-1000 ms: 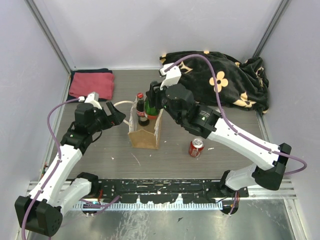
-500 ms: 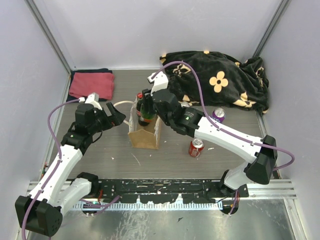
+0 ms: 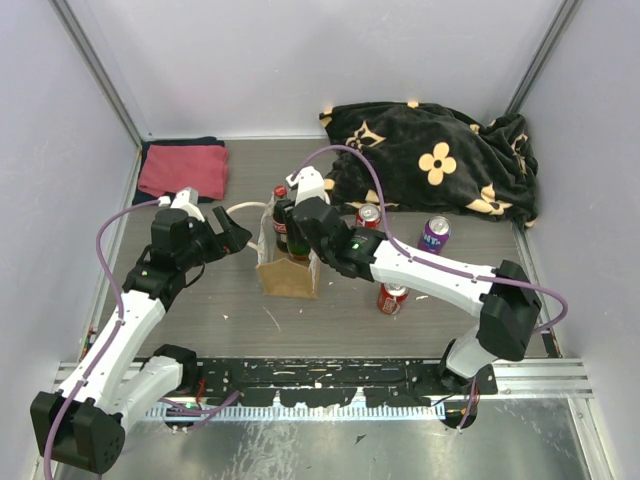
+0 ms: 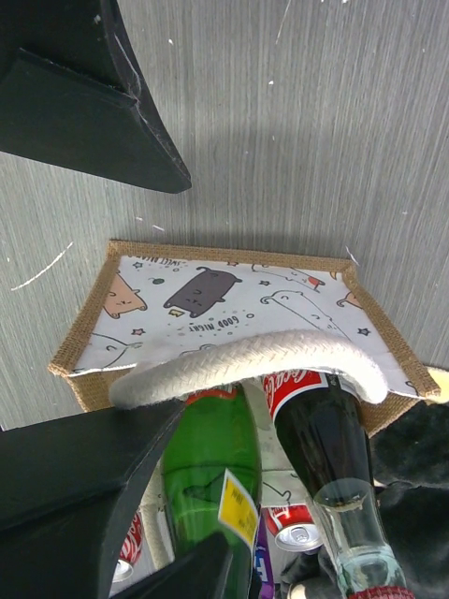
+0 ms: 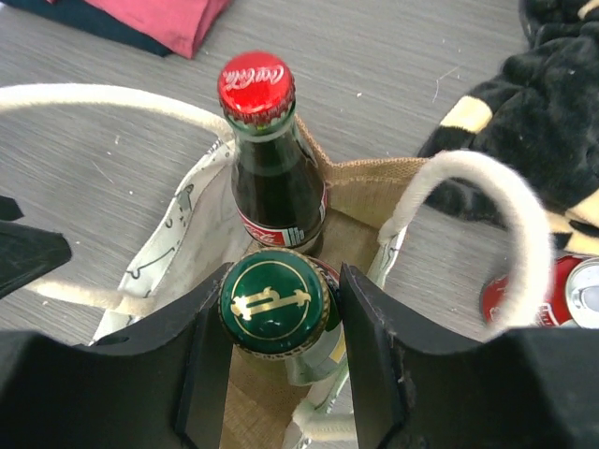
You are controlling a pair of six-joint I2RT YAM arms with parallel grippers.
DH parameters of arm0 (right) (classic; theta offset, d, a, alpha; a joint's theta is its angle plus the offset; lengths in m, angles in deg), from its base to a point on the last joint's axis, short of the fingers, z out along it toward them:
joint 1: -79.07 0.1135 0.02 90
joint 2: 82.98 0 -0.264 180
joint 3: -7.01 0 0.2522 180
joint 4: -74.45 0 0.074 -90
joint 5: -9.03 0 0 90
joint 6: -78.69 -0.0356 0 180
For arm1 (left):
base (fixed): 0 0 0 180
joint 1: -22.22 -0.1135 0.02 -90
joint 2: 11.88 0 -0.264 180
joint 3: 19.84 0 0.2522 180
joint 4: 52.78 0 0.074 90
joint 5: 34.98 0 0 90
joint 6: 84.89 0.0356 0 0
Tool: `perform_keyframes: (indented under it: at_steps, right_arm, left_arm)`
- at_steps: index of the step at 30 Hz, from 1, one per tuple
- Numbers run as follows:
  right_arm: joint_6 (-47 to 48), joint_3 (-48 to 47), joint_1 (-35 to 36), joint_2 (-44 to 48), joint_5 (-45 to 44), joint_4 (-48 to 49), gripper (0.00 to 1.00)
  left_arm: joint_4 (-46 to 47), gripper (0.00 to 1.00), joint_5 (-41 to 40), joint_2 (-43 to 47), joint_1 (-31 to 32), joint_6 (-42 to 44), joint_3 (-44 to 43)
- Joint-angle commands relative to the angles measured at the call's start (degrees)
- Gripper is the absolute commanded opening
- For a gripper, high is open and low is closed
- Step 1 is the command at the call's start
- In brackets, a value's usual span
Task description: Place the beverage into the canvas bag
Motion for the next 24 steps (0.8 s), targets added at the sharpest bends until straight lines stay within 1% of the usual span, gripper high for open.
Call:
perform_keyframes:
  at_steps: [1,12,19,24]
  right_arm:
    - [-0.1,-0.9,-0.6,0.8,-2.2,13.9,0.01]
    - [0.8,3.4,-4.1,-1.7,-1.9,17.7,0.01]
    - [2.3,7.6,-4.4,-2.6,-1.4,22.8,0.01]
    - [3.3,8.4,-4.4,-4.6,-1.3,24.4,0.01]
  left_arm:
    - [1.1,0.98,0.9,1.0,-0.2,0.1,1.2]
    - [1.6,0.98,1.0,0.5,-0.1,0.1,1.3]
    - [2.1,0.98,1.2,-0.2,-0.1,0.0,1.4]
    - [2.3,0.98,1.2,-0.5,-0.1,0.0,1.5]
